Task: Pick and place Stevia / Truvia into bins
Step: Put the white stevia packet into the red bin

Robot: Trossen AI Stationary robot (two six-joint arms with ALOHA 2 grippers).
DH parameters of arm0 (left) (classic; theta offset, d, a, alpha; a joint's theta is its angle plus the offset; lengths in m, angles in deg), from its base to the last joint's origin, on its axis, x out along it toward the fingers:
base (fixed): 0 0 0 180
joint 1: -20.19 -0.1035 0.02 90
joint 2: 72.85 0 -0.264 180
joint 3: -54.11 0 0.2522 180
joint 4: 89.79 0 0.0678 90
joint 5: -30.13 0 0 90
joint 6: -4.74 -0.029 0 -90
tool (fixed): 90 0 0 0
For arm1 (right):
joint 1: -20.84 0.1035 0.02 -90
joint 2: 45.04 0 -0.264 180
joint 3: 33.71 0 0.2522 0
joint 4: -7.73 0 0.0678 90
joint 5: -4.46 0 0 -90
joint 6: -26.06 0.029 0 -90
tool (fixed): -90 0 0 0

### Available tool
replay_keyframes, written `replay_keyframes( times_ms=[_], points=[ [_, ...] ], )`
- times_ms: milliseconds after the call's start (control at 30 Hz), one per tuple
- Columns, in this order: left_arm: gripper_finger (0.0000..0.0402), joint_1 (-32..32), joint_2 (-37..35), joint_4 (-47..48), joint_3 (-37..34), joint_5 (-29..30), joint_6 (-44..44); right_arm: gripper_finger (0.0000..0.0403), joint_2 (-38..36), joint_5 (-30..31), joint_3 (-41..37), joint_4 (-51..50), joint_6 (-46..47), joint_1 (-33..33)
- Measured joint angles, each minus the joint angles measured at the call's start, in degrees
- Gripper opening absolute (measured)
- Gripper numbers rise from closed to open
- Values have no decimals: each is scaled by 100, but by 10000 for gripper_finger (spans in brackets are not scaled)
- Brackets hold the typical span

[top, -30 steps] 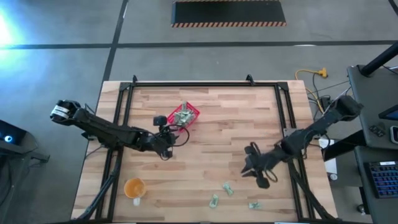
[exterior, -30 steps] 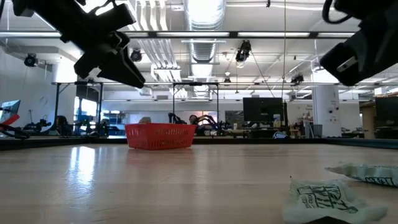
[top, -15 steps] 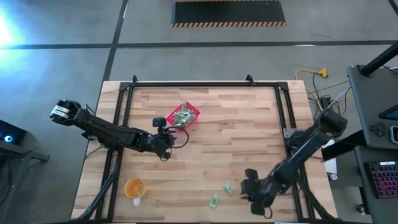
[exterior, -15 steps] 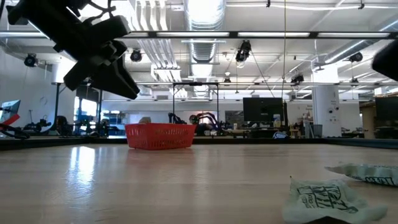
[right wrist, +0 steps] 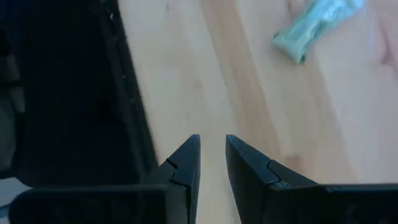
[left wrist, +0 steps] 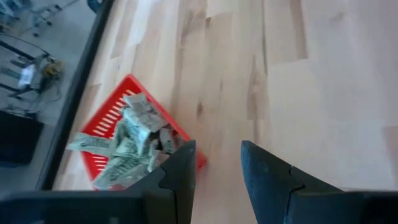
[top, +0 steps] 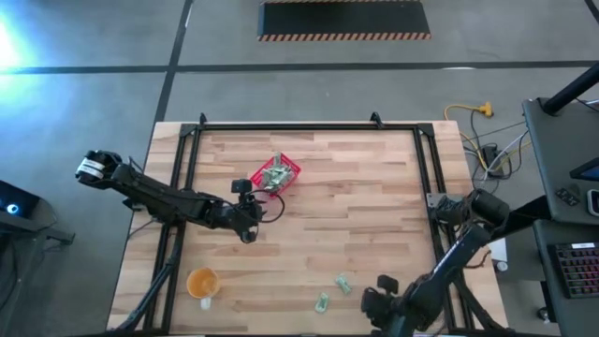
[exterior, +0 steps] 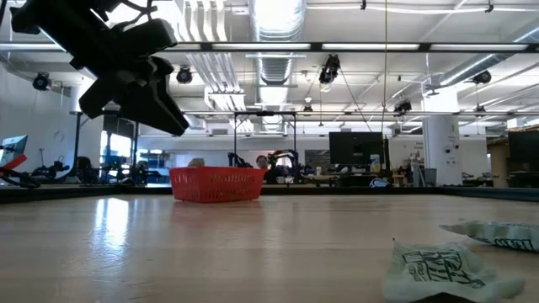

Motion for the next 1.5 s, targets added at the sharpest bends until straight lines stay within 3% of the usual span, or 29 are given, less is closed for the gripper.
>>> replay_keyframes(
  times_ms=[233, 400, 667, 1167, 1500],
  points=[
    [110, 61, 0, 22, 0, -163, 168, 68, 471, -26, 653, -1254, 1142, 416],
    [110, 92, 0, 9, 2, -187, 168, 68, 703, -7, 735, -1539, 1421, 600],
    [110, 90, 0, 2, 4, -185, 165, 85, 641, 276, 632, -1611, 1430, 606],
    [110, 108, 0, -23, 2, -276, 383, 176, 868, 257, 594, -1403, 1485, 619],
    [110, 250, 0, -20, 2, -311, 480, 180, 868, 225, 524, -1421, 1485, 619]
  ],
)
